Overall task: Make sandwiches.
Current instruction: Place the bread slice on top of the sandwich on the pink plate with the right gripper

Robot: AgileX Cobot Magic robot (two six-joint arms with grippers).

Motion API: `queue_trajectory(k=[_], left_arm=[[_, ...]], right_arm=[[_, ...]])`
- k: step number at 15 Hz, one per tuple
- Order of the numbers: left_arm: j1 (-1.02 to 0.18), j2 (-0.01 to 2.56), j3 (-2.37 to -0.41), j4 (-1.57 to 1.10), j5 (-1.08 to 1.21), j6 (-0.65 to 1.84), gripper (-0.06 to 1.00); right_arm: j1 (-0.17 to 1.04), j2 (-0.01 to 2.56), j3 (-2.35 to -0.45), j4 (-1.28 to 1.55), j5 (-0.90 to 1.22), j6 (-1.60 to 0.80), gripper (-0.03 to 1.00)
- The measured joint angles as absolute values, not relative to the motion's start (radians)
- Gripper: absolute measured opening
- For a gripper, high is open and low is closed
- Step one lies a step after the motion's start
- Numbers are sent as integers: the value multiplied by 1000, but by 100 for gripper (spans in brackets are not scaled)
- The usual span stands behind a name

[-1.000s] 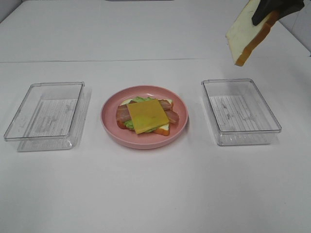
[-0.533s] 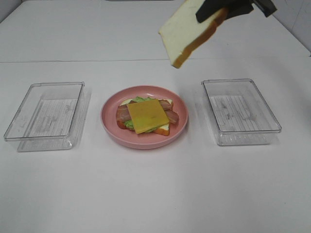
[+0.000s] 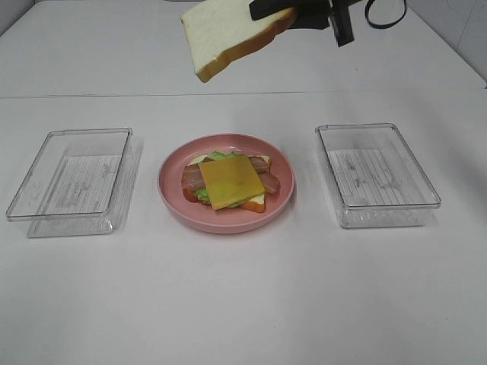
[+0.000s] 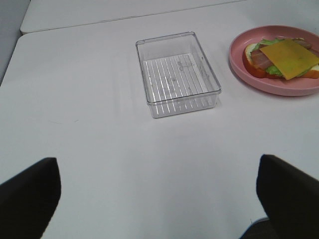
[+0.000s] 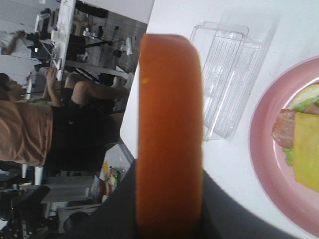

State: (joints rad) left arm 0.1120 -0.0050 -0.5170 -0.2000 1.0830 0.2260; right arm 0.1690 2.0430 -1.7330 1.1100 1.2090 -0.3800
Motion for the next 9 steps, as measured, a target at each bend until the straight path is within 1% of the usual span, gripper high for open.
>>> queue_trajectory(k=[3,4,5,9], left_arm=[[112,-5,-517,-200,1083,226,99],[112,-5,-517,-200,1083,226,99],[112,-5,-517,-200,1083,226,99],[112,-5,-517,-200,1083,226,99]], right_arm=[[169,2105,-1650,1213,1192,-478,22],[169,2130,-1539,1289,1182,-597,22],[169,2134,-1485,1321,1163,-659,22],[169,2165,-1377,1414,1058,-795,22]])
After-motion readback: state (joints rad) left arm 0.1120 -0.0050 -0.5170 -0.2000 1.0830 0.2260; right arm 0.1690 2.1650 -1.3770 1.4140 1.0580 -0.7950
